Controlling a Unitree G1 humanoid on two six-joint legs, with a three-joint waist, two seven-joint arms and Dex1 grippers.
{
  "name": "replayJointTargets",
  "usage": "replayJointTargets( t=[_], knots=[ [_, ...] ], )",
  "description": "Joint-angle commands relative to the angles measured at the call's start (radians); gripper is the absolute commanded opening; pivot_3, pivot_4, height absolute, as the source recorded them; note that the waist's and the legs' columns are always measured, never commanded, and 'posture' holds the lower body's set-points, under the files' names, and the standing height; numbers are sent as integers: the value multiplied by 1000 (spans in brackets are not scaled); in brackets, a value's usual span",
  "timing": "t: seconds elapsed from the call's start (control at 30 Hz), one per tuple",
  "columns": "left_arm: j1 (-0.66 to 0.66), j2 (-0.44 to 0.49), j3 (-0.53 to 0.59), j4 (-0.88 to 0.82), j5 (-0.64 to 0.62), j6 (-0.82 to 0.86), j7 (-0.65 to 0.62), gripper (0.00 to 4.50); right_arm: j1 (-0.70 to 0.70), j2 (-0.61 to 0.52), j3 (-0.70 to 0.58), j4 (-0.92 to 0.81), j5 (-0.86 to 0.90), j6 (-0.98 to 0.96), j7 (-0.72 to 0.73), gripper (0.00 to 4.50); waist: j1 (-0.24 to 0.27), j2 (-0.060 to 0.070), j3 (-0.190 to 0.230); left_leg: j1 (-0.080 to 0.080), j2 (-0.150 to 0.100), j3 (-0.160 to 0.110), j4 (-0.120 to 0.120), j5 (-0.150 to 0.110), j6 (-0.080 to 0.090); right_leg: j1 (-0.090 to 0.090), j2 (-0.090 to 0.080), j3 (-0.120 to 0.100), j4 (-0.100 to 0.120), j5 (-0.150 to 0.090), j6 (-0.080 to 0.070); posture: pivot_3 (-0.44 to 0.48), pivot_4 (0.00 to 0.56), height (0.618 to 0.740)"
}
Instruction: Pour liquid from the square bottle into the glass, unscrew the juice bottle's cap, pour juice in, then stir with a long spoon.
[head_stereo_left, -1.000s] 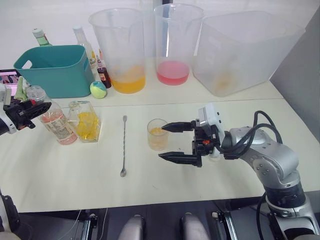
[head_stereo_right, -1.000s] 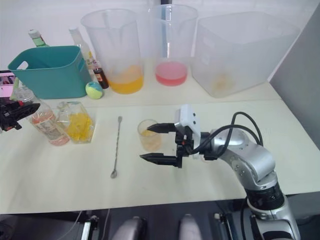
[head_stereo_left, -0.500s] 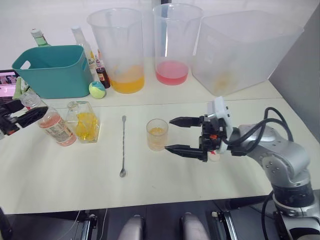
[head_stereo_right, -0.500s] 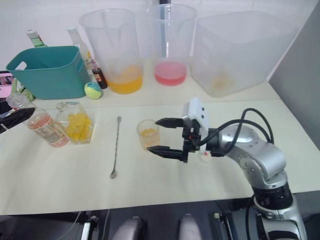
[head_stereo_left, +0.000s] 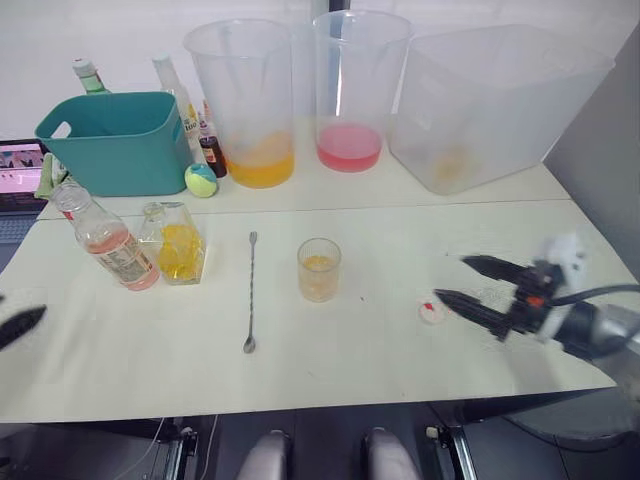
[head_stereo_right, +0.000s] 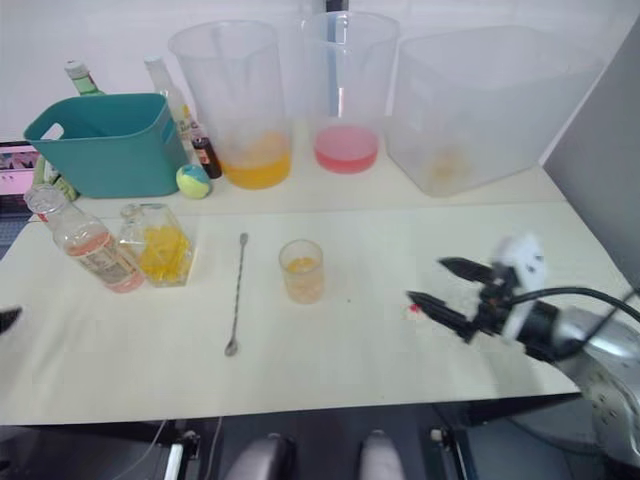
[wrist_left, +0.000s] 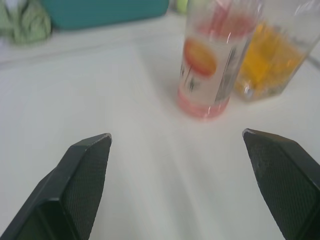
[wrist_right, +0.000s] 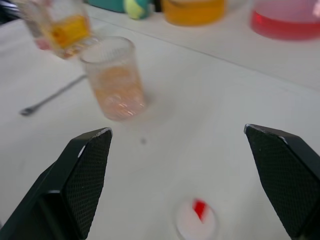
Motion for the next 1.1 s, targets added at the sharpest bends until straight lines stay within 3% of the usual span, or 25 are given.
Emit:
replayJointTargets(
  t=[0.03, 0.3, 0.53, 0.63, 0.87, 1.1],
  knots=[
    [49, -38, 23, -65, 17, -84, 47, 4448, 77, 16, -125, 97, -97, -150, -1, 4500, 6, -2, -1, 0, 0, 1, 0, 0, 0, 0, 0, 0, 0, 0, 0, 0, 150, 729],
    [62, -127, 36, -85, -7, -170, 161, 4448, 210, 96, -224, 241, -193, -362, -28, 4500, 15, -1, -2, 19, 6, 2, -4, -2, -1, 29, 2, -5, -18, 0, 0, 0, 150, 729],
    [86, -188, 28, -187, -40, -133, 219, 4448, 198, 146, -179, 280, -210, -422, -64, 4500, 3, 0, -2, 24, 8, 2, -12, -2, -1, 30, 3, -3, -21, 0, 0, 0, 150, 729],
    [113, -237, 39, -299, -87, -80, 266, 4448, 149, 138, -147, 247, -172, -387, -73, 4500, 0, 1, -3, 25, 9, 2, -13, -2, -1, 30, 3, -2, -21, 0, 0, 0, 150, 729],
    [298, -442, -4, -780, -243, 117, 434, 4448, -69, 39, 11, 190, -4, -229, 57, 4500, -3, 2, -3, 24, 11, 3, -14, -4, -1, 30, 4, 0, -23, 0, -1, 0, 150, 729],
    [423, -612, -268, -1189, -268, 253, 671, 4448, -327, -53, 244, 286, 73, -134, 356, 4500, 17, 3, -3, 21, 11, 10, -11, -4, -1, 32, 6, -1, -30, 0, -1, 0, 150, 729]
  ],
)
